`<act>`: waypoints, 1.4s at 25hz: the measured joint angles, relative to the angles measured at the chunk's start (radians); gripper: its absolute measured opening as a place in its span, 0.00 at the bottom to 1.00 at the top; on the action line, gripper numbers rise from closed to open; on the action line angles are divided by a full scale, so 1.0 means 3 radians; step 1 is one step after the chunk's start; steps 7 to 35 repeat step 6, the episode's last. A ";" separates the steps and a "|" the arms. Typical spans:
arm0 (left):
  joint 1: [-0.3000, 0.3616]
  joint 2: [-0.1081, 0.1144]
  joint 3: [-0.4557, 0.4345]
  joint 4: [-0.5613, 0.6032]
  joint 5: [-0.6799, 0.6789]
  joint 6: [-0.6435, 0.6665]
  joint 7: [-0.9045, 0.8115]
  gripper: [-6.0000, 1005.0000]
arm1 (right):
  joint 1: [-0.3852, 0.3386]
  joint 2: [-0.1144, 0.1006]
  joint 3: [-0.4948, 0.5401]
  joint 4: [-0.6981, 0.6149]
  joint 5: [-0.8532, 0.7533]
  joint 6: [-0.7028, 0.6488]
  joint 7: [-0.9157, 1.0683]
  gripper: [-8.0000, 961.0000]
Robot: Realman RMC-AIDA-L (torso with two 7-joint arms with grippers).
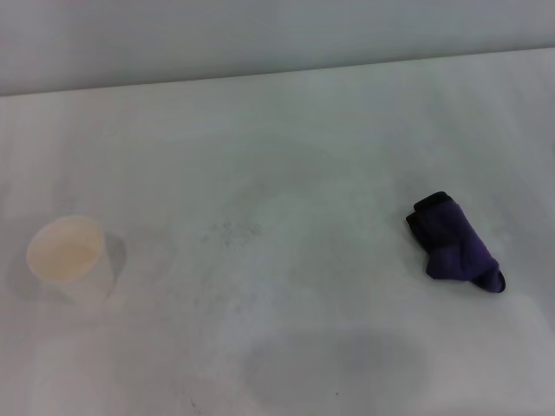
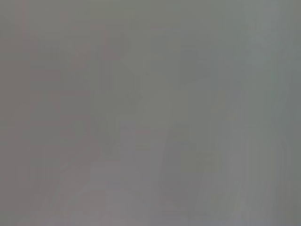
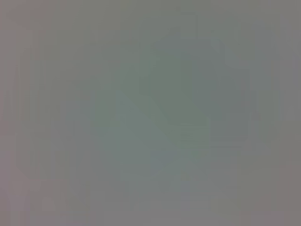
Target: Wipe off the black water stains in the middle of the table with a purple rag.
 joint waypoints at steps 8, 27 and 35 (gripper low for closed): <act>0.0011 -0.0013 0.0013 -0.0287 -0.0002 -0.0201 0.0000 0.89 | -0.0007 0.0007 -0.0007 0.0211 -0.0003 -0.0071 -0.0343 0.61; 0.0011 -0.0013 0.0013 -0.0287 -0.0002 -0.0201 0.0000 0.89 | -0.0007 0.0007 -0.0007 0.0211 -0.0003 -0.0071 -0.0343 0.61; 0.0011 -0.0013 0.0013 -0.0287 -0.0002 -0.0201 0.0000 0.89 | -0.0007 0.0007 -0.0007 0.0211 -0.0003 -0.0071 -0.0343 0.61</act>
